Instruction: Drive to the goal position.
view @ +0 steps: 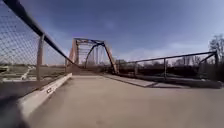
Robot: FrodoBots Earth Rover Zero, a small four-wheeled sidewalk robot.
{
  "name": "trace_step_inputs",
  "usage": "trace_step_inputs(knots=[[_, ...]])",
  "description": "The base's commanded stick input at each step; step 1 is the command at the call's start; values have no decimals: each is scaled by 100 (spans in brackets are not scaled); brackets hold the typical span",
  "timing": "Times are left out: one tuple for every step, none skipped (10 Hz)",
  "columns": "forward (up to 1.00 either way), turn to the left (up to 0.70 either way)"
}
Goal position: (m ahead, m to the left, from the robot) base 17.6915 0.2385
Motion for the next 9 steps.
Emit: trace_step_inputs(knots=[[70,0],[70,0],[70,0],[70,0],[70,0],[70,0],[70,0],[70,0],[70,0]])
